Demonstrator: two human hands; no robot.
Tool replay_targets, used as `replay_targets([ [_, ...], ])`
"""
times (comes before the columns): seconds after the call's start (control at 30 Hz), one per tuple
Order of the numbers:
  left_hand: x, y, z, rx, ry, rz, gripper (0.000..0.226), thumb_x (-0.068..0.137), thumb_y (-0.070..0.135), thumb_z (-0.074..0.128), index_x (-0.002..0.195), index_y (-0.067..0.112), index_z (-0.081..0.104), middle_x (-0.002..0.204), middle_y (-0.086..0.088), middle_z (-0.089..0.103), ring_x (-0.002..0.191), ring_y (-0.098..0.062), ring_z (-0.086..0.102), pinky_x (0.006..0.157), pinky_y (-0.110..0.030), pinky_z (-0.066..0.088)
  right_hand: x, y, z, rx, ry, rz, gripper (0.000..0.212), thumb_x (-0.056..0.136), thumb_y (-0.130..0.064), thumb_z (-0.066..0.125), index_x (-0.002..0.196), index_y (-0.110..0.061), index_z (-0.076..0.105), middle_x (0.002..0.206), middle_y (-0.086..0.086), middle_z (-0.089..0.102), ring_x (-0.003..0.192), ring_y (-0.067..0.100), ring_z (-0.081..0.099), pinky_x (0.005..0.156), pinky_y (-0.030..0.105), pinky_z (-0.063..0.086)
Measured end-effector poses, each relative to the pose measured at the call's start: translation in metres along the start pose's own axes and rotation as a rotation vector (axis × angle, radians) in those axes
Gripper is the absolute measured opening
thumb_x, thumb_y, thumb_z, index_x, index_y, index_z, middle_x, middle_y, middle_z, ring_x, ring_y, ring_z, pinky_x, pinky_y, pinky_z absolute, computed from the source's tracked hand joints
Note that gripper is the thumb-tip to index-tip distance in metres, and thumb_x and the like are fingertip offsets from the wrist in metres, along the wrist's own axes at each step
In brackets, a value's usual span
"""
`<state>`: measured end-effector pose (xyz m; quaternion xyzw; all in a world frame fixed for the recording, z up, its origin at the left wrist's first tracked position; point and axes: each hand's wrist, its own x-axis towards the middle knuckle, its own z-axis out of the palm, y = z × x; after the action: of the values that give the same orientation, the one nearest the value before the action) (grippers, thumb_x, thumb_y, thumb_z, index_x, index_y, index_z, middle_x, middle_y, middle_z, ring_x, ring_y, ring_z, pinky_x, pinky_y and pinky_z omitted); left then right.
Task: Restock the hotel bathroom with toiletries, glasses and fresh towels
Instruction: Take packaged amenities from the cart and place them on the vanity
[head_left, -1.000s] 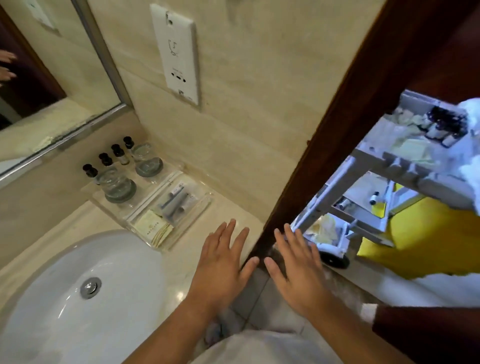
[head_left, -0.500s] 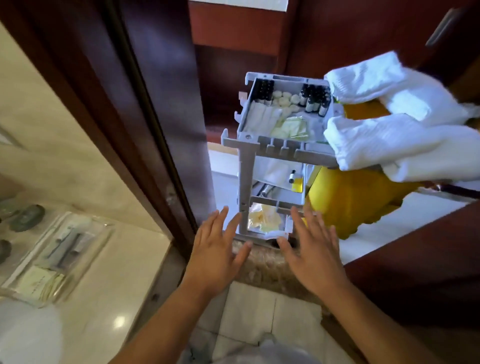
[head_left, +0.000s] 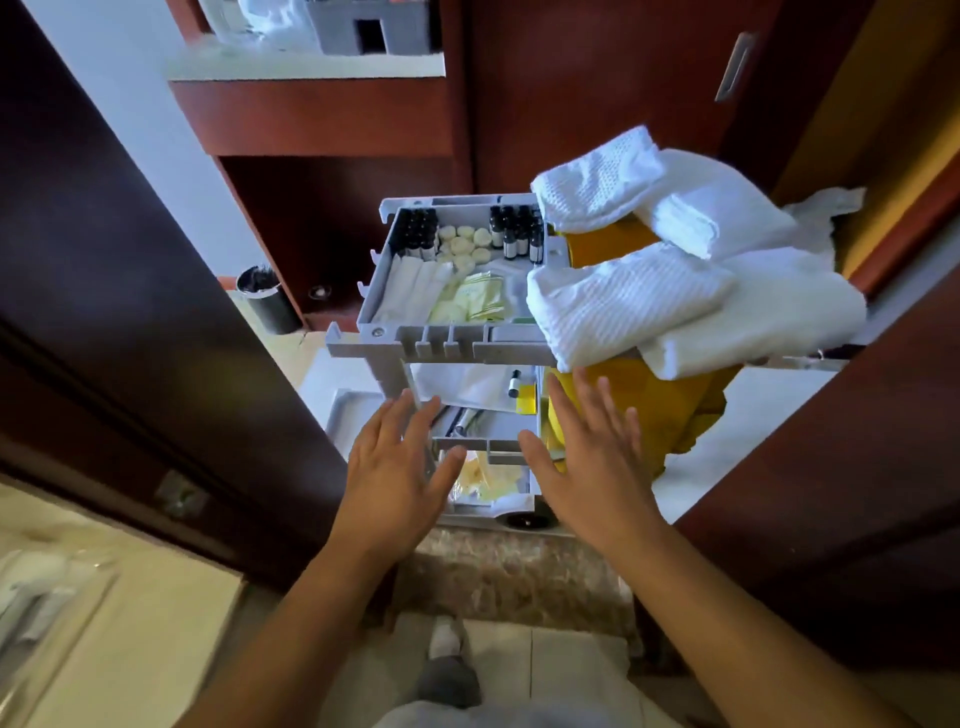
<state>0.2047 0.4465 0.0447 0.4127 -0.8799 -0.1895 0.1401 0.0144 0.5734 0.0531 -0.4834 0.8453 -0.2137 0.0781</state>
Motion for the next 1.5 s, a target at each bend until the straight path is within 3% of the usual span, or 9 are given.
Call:
replay_targets([
  [0.23,0.055,0.002,0.018,0.003,-0.026,0.002,0.071,0.099,0.071,0.031,0.161,0.037,0.029,0.173,0.006,0.014,0.160,-0.019,0.005,0.122,-0.034,0.001,0.048,0.008,0.009,-0.003,-0.025,0.008,0.088,0.088,-0.082,0.002,0.165,-0.039,0.003,0.174,-0.009,-0.015,0.159,0.014,-0.019,0.125,0.046,-0.012],
  [0.43,0.131,-0.003,0.037,-0.002,-0.074,0.011,0.068,0.101,0.067,0.037,0.160,0.036,0.030,0.172,0.004,0.018,0.160,-0.020,0.006,0.127,-0.046,0.010,0.108,0.017,0.014,-0.012,-0.054,0.033,0.082,0.092,-0.076,0.005,0.165,-0.039,0.000,0.173,-0.010,-0.016,0.158,0.013,-0.021,0.122,0.041,-0.018],
  [0.6,0.220,-0.012,0.045,-0.014,-0.158,0.002,0.068,0.100,0.068,0.037,0.160,0.040,0.023,0.172,0.008,0.014,0.159,-0.019,0.005,0.127,-0.052,0.013,0.185,0.015,0.009,-0.006,-0.037,0.016,0.077,0.096,-0.073,0.013,0.165,-0.040,0.003,0.174,-0.012,-0.012,0.159,0.011,-0.016,0.127,0.045,-0.013],
  [0.73,0.292,-0.020,0.054,-0.006,-0.191,0.030,0.068,0.099,0.066,0.039,0.160,0.039,0.022,0.172,0.007,0.013,0.158,-0.018,0.006,0.126,-0.051,0.013,0.252,0.017,0.006,-0.010,-0.004,0.033,0.076,0.098,-0.069,0.019,0.165,-0.034,0.016,0.175,-0.007,0.003,0.161,0.015,-0.003,0.128,0.046,-0.005],
  [0.9,0.373,-0.030,0.068,-0.009,-0.215,0.054,0.069,0.099,0.064,0.042,0.159,0.034,0.028,0.169,0.002,0.023,0.156,-0.022,0.014,0.126,-0.051,0.019,0.328,0.022,0.015,-0.032,-0.078,0.061,0.080,0.096,-0.068,0.018,0.164,-0.028,0.024,0.174,-0.001,0.013,0.161,0.018,0.004,0.130,0.052,0.003],
  [1.03,0.424,-0.038,0.082,-0.040,-0.249,0.052,0.066,0.099,0.061,0.045,0.158,0.032,0.033,0.160,0.003,0.040,0.148,-0.022,0.029,0.120,-0.048,0.031,0.380,0.024,0.028,-0.048,-0.193,0.116,0.071,0.105,-0.060,0.030,0.165,-0.023,0.022,0.174,0.001,0.013,0.161,0.021,0.006,0.130,0.045,0.001],
  [1.27,0.490,-0.043,0.107,-0.055,-0.386,0.015,0.054,0.101,0.049,0.047,0.151,0.029,0.040,0.138,-0.004,0.062,0.129,-0.029,0.051,0.105,-0.047,0.046,0.437,0.029,0.063,-0.014,-0.425,0.146,0.066,0.109,-0.035,0.043,0.163,-0.010,0.017,0.167,0.013,0.031,0.154,0.032,0.027,0.124,0.049,0.028],
  [1.43,0.514,-0.044,0.118,-0.044,-0.468,-0.057,0.055,0.096,0.051,0.041,0.145,0.027,0.043,0.107,-0.001,0.074,0.110,-0.029,0.064,0.092,-0.047,0.055,0.449,0.033,0.085,-0.109,-0.407,0.169,0.068,0.104,-0.029,0.056,0.161,-0.012,0.023,0.154,0.010,0.050,0.143,0.031,0.045,0.120,0.049,0.030],
  [1.5,0.518,-0.043,0.119,-0.044,-0.489,-0.084,0.056,0.093,0.054,0.039,0.144,0.031,0.042,0.106,-0.001,0.075,0.106,-0.028,0.067,0.090,-0.048,0.057,0.449,0.033,0.092,-0.152,-0.390,0.166,0.071,0.101,-0.031,0.058,0.161,-0.013,0.025,0.148,0.009,0.057,0.137,0.030,0.053,0.120,0.051,0.031],
])
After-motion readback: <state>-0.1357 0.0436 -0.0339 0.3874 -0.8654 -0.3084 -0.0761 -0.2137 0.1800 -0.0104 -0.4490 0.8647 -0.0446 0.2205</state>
